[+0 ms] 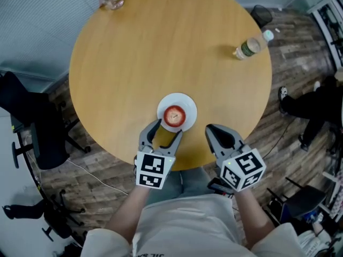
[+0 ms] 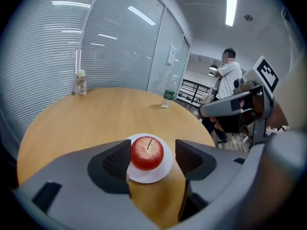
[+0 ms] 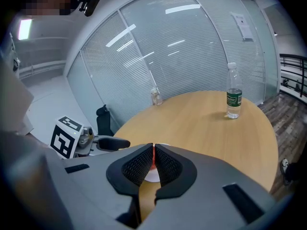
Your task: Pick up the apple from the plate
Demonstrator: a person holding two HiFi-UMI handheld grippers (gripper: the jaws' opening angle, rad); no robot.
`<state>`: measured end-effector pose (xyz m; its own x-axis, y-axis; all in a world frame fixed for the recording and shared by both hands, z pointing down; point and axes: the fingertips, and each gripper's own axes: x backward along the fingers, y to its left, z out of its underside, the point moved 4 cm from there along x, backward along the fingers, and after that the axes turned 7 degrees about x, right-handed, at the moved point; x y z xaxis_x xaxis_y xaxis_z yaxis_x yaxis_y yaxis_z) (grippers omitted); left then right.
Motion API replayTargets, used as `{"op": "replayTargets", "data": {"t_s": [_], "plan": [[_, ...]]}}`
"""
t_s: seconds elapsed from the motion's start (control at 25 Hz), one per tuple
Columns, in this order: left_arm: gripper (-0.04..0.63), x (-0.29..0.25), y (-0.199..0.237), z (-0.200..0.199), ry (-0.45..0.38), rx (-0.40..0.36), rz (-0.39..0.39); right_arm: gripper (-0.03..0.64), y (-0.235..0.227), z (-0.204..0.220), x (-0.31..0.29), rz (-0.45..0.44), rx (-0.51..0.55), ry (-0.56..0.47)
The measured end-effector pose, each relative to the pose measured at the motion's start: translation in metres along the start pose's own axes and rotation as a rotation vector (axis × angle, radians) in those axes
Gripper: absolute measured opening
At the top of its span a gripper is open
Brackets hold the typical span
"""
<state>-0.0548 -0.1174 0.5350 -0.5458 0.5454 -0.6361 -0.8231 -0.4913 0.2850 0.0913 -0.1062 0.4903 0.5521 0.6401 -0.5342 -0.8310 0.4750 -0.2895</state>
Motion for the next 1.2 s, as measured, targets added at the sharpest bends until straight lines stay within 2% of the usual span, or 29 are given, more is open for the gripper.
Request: {"op": "replayTargets", "data": {"t_s": [0.12, 0.56, 1.2], "plan": [[0.314, -0.012, 0.003, 0.006, 0.039, -0.009, 0.012, 0.035, -0.004, 0.004, 0.0, 0.006, -0.008, 0.013], [0.394, -0.044, 0.016, 0.022, 0.103, -0.024, 0.009, 0.035, -0.01, 0.011, 0.004, 0.023, -0.022, 0.035], [0.41, -0.074, 0.019, 0.034, 0.178, -0.053, -0.005, 0.035, -0.017, 0.018, 0.005, 0.036, -0.044, 0.048]]}}
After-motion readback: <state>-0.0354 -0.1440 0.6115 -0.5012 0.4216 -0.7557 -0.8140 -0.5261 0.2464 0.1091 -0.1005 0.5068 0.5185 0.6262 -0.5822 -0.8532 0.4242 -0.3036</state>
